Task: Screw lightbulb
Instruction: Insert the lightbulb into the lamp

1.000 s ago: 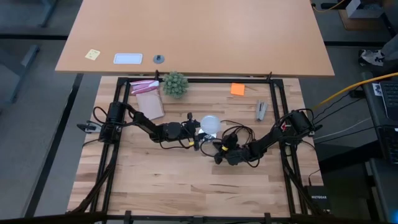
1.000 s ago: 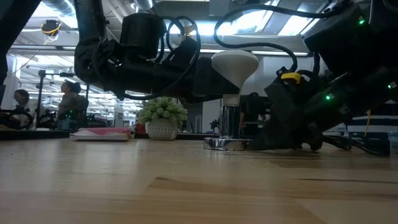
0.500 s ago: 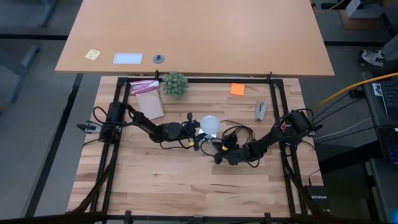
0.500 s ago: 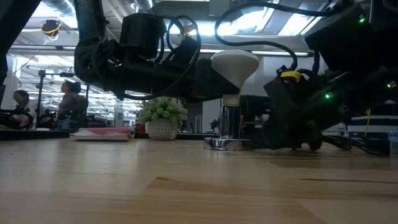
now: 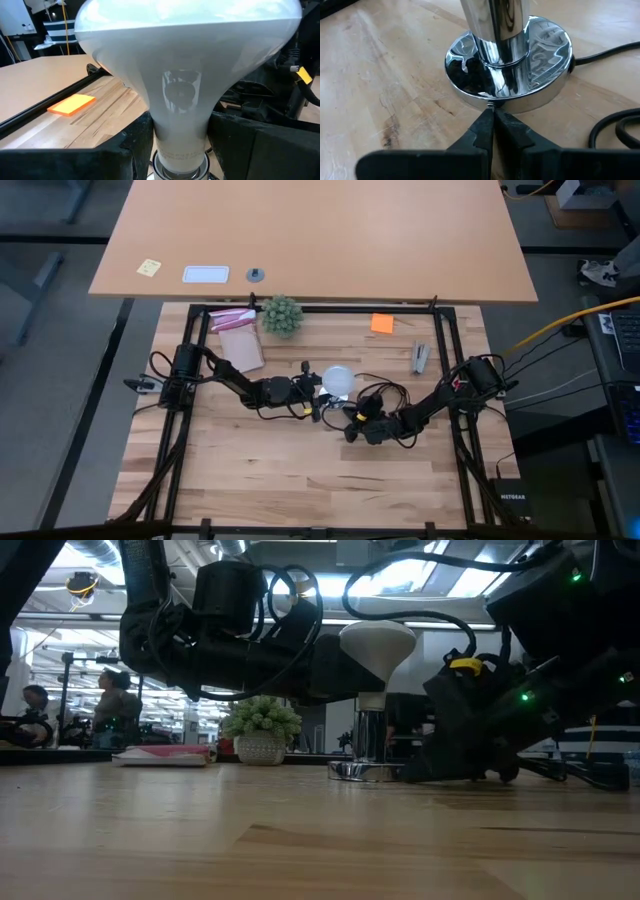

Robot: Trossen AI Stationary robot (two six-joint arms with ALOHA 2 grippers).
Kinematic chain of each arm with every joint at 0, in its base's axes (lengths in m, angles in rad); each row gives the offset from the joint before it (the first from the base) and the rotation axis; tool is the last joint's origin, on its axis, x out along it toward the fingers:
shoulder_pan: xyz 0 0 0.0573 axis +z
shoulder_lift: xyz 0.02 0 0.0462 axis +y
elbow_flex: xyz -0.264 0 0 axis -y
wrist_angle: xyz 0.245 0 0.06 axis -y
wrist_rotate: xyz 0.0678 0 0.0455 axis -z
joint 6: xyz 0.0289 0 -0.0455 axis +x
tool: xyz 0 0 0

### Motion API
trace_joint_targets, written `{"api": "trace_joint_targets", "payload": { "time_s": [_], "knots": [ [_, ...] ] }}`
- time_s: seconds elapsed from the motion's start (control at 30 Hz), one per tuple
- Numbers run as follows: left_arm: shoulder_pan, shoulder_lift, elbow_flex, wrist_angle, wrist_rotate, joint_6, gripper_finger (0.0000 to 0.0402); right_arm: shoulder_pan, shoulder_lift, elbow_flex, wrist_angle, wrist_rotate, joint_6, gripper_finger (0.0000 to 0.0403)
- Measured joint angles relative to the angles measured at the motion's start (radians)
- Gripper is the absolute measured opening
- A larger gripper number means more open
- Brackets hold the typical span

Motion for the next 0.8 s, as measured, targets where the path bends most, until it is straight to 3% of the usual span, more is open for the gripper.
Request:
{"api": "trace_joint_targets", "payload": {
  "time_s": [0.47,0.8],
  "knots": [
    [0.000,0.000,0.000,0.000,0.000,0.000,0.0159,0.006,0.004,0.037,0.026,-0.036,-0.030,0.0024],
    [0.000,0.000,0.000,0.000,0.000,0.000,0.0159,0.005,0.004,0.038,-0.042,0.031,0.006,0.0024]
  ]
}}
